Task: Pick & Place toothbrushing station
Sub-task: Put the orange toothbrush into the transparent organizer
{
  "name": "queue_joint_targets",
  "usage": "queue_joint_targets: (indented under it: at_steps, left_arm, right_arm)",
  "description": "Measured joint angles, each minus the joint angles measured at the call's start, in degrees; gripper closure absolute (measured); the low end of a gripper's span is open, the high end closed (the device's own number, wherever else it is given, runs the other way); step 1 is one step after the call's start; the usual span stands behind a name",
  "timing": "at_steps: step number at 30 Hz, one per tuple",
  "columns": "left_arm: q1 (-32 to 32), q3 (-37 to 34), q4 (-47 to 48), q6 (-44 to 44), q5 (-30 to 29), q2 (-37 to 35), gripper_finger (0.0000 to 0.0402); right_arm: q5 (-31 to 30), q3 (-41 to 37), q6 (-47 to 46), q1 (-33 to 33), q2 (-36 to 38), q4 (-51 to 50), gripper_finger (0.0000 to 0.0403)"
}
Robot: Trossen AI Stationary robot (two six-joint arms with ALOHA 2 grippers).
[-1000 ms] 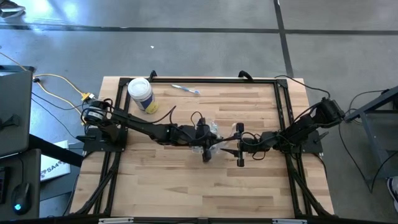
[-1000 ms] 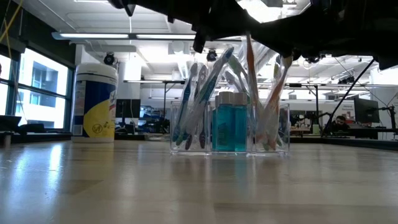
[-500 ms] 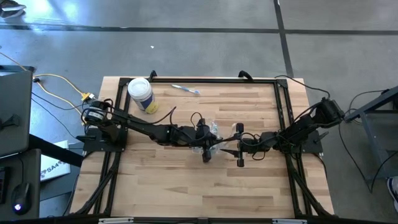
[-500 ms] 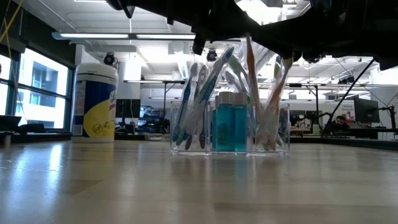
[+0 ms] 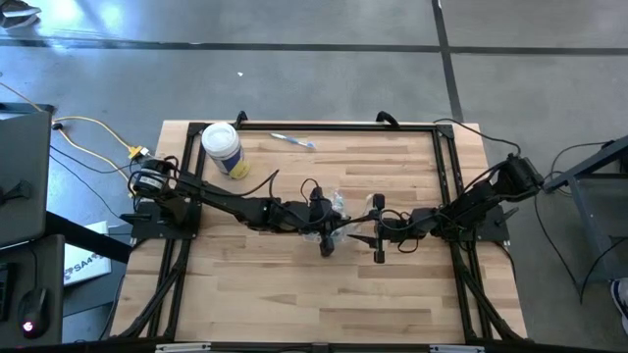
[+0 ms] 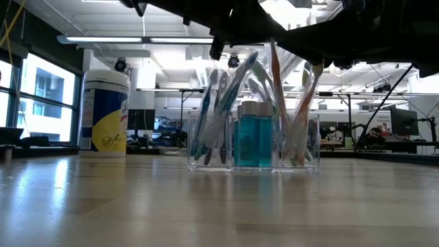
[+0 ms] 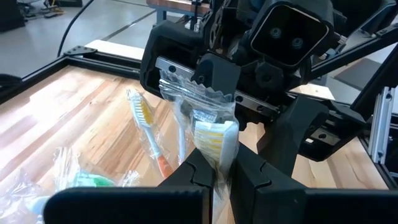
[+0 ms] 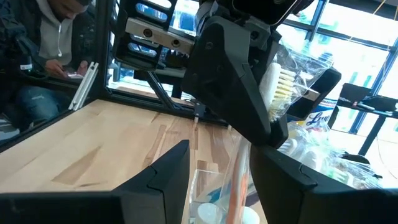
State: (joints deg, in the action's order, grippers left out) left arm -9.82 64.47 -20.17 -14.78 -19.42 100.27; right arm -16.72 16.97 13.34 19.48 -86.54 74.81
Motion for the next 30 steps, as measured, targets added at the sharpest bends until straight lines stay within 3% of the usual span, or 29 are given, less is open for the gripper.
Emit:
queue_joint_targets:
  at_steps: [23,30]
  left_arm:
    - [-0.7,-0.2,-0.2,3.5,-3.4,-1.3,0.0387]
    - [-0.4,-0.4,2.6,2.8,-6.9,-1.2,0.0387]
  right_arm:
    - [0.2,0.2,0.0,0.0,0.2,-0.8,0.0247]
    - [4.0,0.4,0.1,0.2,0.3,0.0,0.0247]
